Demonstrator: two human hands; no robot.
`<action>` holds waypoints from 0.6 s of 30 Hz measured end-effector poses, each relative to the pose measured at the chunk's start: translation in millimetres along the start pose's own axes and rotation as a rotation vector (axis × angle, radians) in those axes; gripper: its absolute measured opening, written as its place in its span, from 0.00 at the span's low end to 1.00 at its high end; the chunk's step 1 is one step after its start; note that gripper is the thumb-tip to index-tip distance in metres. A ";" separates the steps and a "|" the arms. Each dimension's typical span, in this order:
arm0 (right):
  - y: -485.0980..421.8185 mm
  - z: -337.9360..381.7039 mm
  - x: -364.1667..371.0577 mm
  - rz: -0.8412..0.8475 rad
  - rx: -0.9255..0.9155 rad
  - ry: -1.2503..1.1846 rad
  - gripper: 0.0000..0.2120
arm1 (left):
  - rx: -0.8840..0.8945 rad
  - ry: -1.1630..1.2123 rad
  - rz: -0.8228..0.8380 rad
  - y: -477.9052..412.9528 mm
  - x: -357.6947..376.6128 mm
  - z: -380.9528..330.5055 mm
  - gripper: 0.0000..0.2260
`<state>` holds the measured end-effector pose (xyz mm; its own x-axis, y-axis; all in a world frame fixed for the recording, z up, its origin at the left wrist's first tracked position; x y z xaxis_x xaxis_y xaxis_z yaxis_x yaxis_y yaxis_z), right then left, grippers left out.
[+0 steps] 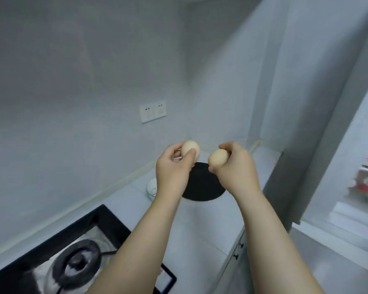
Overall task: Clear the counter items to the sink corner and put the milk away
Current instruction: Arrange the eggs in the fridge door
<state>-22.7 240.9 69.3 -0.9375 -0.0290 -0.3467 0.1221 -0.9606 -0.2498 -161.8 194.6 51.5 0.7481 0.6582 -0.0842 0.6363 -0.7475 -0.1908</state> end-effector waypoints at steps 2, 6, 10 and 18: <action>18.7 22.9 37.0 0.096 -0.035 -0.016 0.24 | 0.001 -0.024 -0.088 6.3 -53.5 -0.6 0.07; 71.3 59.4 96.4 0.258 -0.083 -0.067 0.24 | -0.029 -0.082 -0.218 36.6 -145.2 4.1 0.08; 152.3 94.1 152.7 0.443 -0.141 -0.106 0.25 | -0.085 -0.121 -0.348 91.9 -242.6 11.7 0.06; 329.6 148.7 235.5 0.759 -0.216 -0.172 0.24 | -0.183 -0.181 -0.596 231.3 -415.8 20.4 0.10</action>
<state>-251.6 -123.7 39.8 -0.6083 -0.7114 -0.3521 0.7896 -0.5873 -0.1775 -329.6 -250.1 22.4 0.2236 0.9576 -0.1819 0.9664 -0.2421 -0.0868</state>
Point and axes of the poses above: each hand's wrist, its own y-axis away from the middle knuckle, its own x-axis out of the palm, z = x × y, the point moved 5 cm from there along -y, towards the middle knuckle, and after that the axes turned 14 degrees about -y, right-handed, at the moved point
